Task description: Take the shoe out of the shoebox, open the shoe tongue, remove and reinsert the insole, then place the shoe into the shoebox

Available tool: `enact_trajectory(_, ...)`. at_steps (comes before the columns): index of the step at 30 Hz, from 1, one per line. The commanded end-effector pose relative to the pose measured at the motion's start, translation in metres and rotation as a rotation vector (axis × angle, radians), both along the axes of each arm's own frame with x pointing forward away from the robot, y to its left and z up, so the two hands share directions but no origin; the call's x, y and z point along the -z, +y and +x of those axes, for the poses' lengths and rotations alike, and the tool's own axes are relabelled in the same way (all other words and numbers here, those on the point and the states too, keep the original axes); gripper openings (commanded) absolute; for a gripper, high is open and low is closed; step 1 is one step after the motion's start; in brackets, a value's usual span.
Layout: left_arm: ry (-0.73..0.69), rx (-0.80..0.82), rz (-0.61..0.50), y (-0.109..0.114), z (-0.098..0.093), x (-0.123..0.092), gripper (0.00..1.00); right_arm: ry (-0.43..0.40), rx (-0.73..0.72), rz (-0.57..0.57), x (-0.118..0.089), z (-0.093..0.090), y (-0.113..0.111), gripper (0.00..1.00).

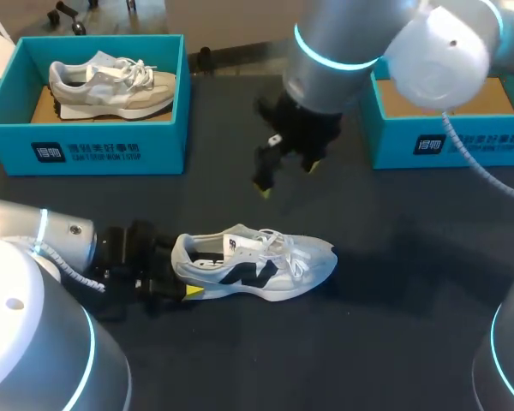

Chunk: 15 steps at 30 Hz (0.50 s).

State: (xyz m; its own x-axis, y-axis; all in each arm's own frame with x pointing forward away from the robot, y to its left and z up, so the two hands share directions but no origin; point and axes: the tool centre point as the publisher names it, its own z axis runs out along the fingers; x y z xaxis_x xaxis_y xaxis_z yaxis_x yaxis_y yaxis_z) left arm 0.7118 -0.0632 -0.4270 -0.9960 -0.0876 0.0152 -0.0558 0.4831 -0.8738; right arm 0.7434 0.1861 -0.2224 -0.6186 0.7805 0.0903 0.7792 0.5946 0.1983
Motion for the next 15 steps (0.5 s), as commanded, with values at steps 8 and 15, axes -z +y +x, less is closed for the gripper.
enact_trajectory(8, 0.002, 0.003, 0.005, -0.004, 0.004, 0.005, 0.0, 0.042, -0.069, 0.014, 0.025, -0.016, 0.049, 1.0)
enact_trajectory(15, 0.002, 0.003, 0.005, -0.004, 0.004, 0.005, 0.0, 0.073, -0.139, 0.028, 0.043, -0.024, 0.074, 1.0)
